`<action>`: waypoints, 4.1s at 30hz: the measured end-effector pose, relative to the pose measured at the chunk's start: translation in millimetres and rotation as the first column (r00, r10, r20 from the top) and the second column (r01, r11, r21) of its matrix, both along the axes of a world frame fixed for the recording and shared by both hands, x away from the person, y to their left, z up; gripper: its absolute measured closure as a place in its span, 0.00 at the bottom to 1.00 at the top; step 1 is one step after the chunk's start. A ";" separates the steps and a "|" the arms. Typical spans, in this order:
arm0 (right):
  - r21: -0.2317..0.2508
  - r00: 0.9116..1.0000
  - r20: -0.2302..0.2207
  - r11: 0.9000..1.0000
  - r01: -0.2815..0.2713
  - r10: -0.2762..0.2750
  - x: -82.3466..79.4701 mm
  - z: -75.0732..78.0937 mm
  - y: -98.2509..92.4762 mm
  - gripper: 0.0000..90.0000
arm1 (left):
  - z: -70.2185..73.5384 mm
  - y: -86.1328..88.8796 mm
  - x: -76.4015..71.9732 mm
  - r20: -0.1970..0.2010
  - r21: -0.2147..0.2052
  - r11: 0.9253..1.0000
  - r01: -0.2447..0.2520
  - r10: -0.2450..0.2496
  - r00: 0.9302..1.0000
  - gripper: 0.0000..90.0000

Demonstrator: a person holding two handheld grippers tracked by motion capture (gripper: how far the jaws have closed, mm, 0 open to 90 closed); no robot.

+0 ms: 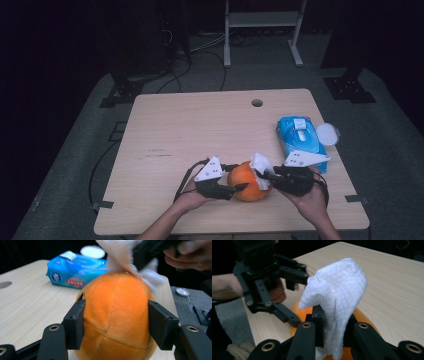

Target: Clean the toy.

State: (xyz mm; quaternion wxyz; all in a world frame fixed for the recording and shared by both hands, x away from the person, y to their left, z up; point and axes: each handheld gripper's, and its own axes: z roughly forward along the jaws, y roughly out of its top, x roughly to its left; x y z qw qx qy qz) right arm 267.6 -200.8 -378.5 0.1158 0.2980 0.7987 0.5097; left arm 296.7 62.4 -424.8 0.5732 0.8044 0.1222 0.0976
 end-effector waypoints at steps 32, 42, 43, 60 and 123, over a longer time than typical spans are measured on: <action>-0.016 0.995 -0.062 0.997 0.079 -0.080 17.9 -29.4 -5.7 0.86 | -2.2 14.4 14.9 -0.076 0.057 0.997 0.058 -0.054 0.996 0.11; 0.050 1.000 -0.008 0.998 0.027 -0.026 2.2 -8.0 4.0 0.87 | -3.4 6.8 7.5 -0.046 0.056 0.998 0.036 -0.033 0.998 0.36; 0.079 1.000 -0.008 0.997 -0.010 0.010 -0.3 -4.1 6.7 0.87 | -3.8 5.7 7.3 -0.048 0.049 0.998 0.031 -0.029 0.998 0.37; 0.030 1.000 0.011 1.000 0.002 -0.003 -1.6 -11.7 10.6 0.87 | -12.1 3.2 11.8 -0.097 -0.002 0.999 -0.041 0.040 0.994 0.30; -0.033 0.995 0.103 0.999 0.020 -0.017 -10.0 6.6 24.1 0.81 | -16.8 -8.9 -0.5 -0.009 0.040 0.998 0.053 -0.052 0.999 0.28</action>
